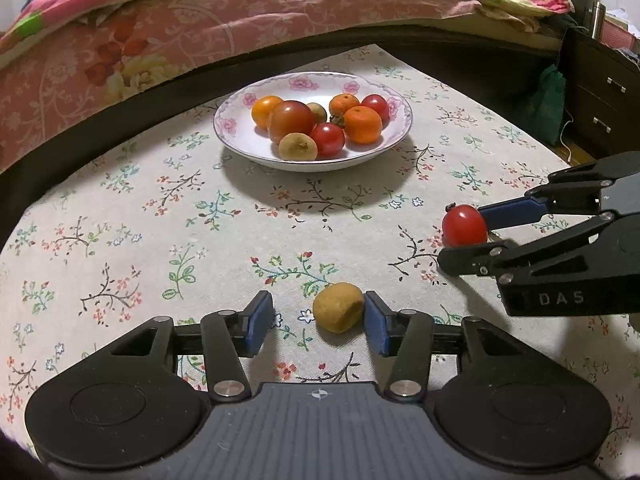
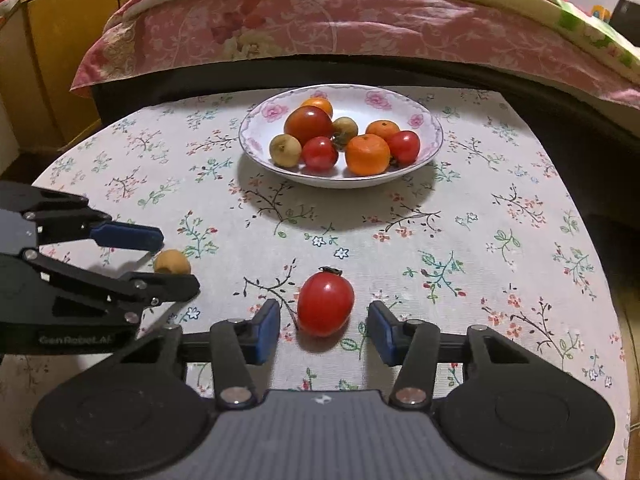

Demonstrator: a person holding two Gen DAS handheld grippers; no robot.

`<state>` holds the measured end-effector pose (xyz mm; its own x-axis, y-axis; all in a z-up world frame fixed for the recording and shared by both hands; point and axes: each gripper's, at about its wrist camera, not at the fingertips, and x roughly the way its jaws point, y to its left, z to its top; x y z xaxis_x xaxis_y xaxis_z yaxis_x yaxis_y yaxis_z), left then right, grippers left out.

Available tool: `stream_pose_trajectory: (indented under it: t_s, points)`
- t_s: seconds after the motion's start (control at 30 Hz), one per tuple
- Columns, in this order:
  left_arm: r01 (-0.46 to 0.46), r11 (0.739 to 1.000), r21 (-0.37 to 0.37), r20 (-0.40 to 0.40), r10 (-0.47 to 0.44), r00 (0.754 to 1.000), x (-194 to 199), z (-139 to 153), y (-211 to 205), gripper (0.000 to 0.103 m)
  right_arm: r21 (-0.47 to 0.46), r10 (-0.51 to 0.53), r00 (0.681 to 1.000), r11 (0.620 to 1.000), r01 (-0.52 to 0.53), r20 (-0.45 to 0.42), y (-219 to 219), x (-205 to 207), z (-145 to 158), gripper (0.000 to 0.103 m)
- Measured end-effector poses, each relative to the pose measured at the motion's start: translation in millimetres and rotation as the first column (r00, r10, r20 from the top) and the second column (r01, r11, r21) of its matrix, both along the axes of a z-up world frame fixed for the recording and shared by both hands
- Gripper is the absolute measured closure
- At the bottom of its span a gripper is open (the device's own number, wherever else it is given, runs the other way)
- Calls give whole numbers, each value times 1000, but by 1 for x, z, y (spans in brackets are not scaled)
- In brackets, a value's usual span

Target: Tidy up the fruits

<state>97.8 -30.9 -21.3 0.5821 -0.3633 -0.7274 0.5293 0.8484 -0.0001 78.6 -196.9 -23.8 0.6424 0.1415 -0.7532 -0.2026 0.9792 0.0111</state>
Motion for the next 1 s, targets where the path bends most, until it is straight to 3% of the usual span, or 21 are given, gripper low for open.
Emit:
stream_pose_trajectory:
  t_s: [0.4,0.5,0.63,1.0]
  points:
    - [-8,1000,16,-14,8,1000,0,1,-4,54,-27,16,1000,1000,-16,8,4,7,-1,60]
    - [-6,1000,24,-18,6,1000,-1,2,-7,60,-22,4,1000,1000,-3,6,2,8,0,71]
    - [10,999,38,-25,-9,1000,-3,3,-11,68,-8,-6,1000,1000,6,0,0,9,1,73]
    - [15,999,48,-35,-13,999,-2,4,-12,69,4,-2,1000,1000,2,-9,2,9,4,74]
